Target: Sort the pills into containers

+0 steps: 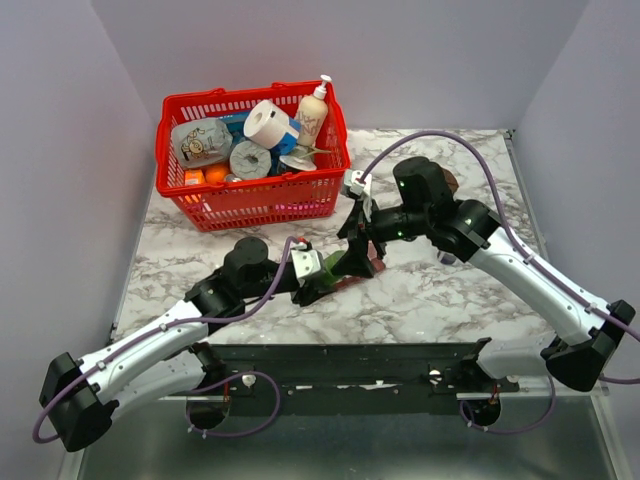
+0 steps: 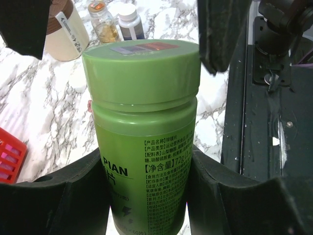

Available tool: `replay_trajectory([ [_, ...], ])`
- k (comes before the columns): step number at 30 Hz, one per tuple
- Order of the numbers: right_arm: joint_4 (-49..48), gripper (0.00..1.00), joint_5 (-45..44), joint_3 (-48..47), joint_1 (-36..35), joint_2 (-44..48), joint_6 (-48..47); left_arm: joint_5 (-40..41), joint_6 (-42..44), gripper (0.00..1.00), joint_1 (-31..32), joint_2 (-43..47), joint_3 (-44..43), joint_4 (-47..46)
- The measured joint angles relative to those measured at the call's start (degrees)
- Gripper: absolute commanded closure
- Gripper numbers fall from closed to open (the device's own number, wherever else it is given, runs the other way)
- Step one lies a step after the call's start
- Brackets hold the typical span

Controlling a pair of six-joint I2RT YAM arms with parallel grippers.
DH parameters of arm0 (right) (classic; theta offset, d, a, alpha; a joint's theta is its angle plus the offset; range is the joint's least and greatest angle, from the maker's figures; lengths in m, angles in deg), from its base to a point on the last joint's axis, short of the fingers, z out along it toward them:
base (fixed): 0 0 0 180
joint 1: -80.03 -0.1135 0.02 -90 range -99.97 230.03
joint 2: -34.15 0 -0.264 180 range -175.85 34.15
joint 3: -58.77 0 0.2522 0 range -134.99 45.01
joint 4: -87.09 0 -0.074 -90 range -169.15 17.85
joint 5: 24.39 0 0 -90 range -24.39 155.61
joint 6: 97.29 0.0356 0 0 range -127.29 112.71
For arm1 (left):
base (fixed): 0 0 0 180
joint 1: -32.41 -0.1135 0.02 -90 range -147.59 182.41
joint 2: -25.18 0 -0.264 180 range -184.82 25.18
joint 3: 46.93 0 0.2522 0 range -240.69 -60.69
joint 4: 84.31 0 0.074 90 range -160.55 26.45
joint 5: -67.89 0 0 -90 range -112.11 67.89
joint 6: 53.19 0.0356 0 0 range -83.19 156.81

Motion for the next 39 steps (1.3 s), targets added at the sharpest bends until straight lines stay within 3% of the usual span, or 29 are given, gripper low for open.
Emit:
replay_trajectory([
  [9,-2.32,0.03,-0.35,2.64,0.0,-0.31,4.55,3.15,-0.63,1.0,0.0,-0.09,0.0,-0.5],
  [16,-2.36,0.2,-0.48,2.71,0.0,-1.49,4.68,5.22,-1.09,1.0,0.0,-0.39,-0.04,-0.46],
  [19,-2.25,0.37,-0.42,2.64,0.0,-2.58,4.57,5.6,-1.22,1.0,0.0,-0.59,-0.22,-0.37],
  [20,-2.03,0.52,-0.35,2.4,0.0,-3.02,4.57,5.7,-1.25,1.0,0.0,-0.74,-0.35,-0.33],
  [22,-1.7,0.7,0.2,1.81,-0.02,-3.82,4.22,6.25,-1.36,1.0,-0.02,-0.85,-0.48,-0.26],
  [23,-1.4,0.85,0.22,1.42,-0.02,-4.15,4.0,6.27,-1.36,1.0,-0.02,-0.85,-0.5,-0.13],
  [26,0.48,0.96,0.79,-0.5,0.0,-5.22,2.01,6.47,-1.33,1.0,-0.07,-0.85,-0.68,0.07],
  [32,8.31,0.96,4.59,-5.99,0.28,-6.49,-10.99,4.52,0.63,1.0,-0.11,-0.76,-2.58,1.05],
  [39,20.83,0.99,9.07,-10.03,0.24,-7.17,-41.27,-0.07,2.47,1.0,0.0,-0.35,-3.3,1.55],
])
